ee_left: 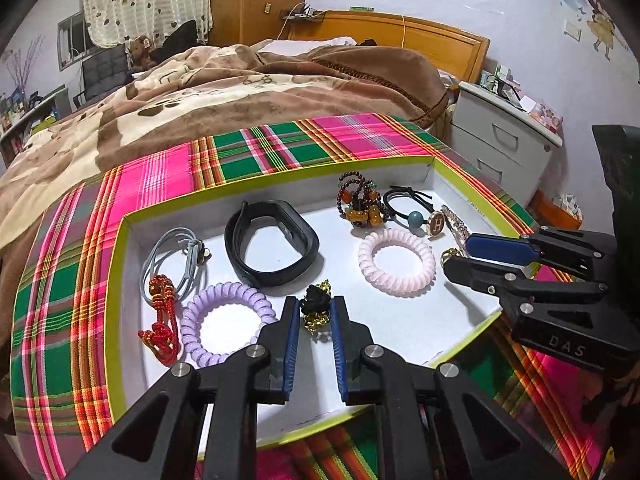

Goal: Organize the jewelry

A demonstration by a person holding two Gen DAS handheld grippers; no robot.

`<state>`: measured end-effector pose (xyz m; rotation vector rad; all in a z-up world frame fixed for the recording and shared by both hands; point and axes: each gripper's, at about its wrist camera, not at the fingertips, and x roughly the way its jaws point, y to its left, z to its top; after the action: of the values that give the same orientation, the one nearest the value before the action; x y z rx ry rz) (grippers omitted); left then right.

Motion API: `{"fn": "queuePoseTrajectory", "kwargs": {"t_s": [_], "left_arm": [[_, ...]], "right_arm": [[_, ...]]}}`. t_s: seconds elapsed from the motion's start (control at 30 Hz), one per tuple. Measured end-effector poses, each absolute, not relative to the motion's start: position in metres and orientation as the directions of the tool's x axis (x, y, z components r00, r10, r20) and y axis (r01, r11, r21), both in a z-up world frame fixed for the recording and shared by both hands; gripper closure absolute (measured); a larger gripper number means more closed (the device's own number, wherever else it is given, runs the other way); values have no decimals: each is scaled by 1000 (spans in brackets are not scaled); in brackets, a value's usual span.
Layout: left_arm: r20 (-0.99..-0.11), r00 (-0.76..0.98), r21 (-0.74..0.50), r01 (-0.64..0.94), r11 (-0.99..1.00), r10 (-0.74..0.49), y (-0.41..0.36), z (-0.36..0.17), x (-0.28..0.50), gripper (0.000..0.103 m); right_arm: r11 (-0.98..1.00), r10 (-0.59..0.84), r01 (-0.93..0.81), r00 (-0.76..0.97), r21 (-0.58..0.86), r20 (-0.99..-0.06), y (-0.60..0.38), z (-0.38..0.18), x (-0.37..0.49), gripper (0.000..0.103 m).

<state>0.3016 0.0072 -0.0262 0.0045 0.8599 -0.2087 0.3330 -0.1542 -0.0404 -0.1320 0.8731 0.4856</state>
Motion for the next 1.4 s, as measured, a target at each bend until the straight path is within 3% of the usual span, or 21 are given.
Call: {"fn": "queuePoseTrajectory", "kwargs": {"t_s": [0.5,1.4], "left_arm": [[-703,693,-87,142,986,-162,16,-4,263,88],[-590,806,-56,19,998,-49,10,9,81,88]], "right_arm": [[891,377,-445,603,97,-703,-165,-15,294,68],[897,405,-430,699,106,-590,-190,-7,124,66]]}}
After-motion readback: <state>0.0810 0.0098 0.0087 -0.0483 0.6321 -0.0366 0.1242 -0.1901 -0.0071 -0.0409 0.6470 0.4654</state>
